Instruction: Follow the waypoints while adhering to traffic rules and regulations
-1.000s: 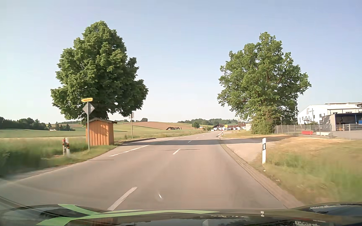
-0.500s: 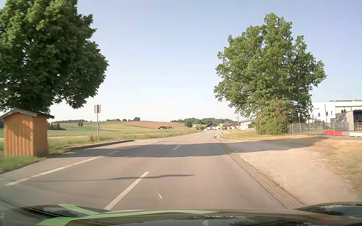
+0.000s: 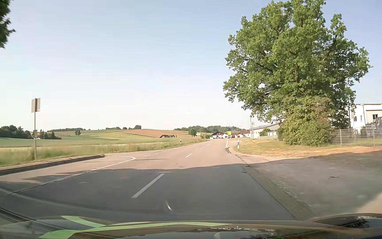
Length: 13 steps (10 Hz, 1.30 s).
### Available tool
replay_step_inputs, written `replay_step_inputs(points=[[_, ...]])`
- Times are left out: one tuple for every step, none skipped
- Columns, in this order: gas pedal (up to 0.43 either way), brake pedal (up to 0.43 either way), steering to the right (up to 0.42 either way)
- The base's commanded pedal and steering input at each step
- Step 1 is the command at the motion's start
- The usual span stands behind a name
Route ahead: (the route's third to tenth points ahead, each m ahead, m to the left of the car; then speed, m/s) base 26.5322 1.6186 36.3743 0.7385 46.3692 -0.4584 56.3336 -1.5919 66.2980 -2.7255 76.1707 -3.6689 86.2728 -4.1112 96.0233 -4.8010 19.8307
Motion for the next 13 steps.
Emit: replay_step_inputs(points=[[0.028, 0.0, 0.009], [0.039, 0.0, 0.009], [0.087, 0.0, 0.009], [0.11, 0.0, 0.009], [0.118, 0.0, 0.009], [0.13, 0.0, 0.009], [0.138, 0.0, 0.009], [0.138, 0.0, 0.009], [0.138, 0.0, 0.009], [0.138, 0.0, 0.009], [0.138, 0.0, 0.009], [0.13, 0.0, 0.009], [0.11, 0.0, 0.009]])
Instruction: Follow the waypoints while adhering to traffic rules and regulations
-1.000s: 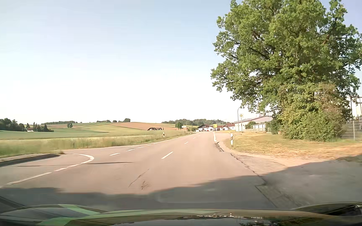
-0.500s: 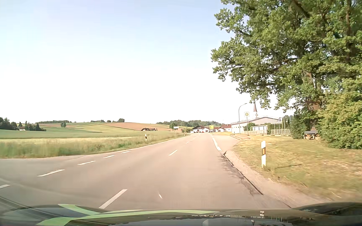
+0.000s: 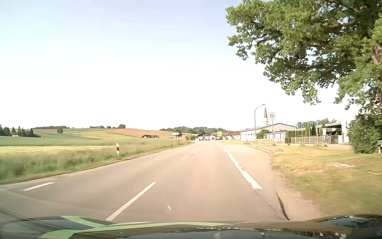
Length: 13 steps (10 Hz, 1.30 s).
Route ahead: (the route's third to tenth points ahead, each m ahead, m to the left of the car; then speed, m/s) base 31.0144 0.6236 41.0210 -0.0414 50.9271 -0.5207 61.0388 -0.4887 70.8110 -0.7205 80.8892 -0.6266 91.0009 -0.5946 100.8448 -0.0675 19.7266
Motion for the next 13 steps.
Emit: replay_step_inputs(points=[[0.11, 0.0, 0.009], [0.11, 0.0, 0.009], [0.118, 0.0, 0.007], [0.118, 0.0, 0.006], [0.13, 0.0, 0.005], [0.138, 0.0, 0.005], [0.138, 0.0, 0.004], [0.138, 0.0, 0.004], [0.138, 0.0, 0.003], [0.13, 0.0, 0.002], [0.13, 0.0, 0.0], [0.13, 0.0, -0.001], [0.138, 0.0, -0.001]])
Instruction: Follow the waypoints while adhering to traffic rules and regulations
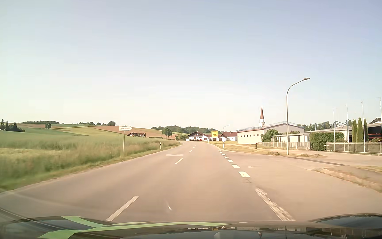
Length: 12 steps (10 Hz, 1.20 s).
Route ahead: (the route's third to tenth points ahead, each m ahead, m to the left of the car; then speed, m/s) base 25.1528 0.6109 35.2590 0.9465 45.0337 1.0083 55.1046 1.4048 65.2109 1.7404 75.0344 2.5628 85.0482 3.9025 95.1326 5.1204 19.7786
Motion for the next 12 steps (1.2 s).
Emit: replay_step_inputs(points=[[0.157, 0.0, -0.001], [0.177, 0.0, -0.002], [0.189, 0.0, -0.002], [0.189, 0.0, -0.002], [0.197, 0.0, -0.002], [0.197, 0.0, -0.002], [0.197, 0.0, -0.002], [0.197, 0.0, -0.002], [0.189, 0.0, -0.003], [0.15, 0.0, -0.004], [0.13, 0.0, -0.004], [0.13, 0.0, -0.005]])
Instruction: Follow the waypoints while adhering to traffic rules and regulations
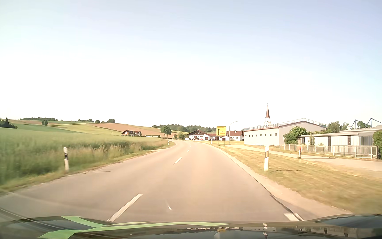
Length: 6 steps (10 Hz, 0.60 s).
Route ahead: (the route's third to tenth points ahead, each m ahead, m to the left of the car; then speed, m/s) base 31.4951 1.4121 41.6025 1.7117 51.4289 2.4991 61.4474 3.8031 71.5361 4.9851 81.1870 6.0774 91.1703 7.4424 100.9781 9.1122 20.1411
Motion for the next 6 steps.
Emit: replay_step_inputs(points=[[0.13, 0.0, -0.005], [0.138, 0.0, -0.005], [0.15, 0.0, -0.005], [0.169, 0.0, -0.006], [0.169, 0.0, -0.007], [0.177, 0.0, -0.008]])
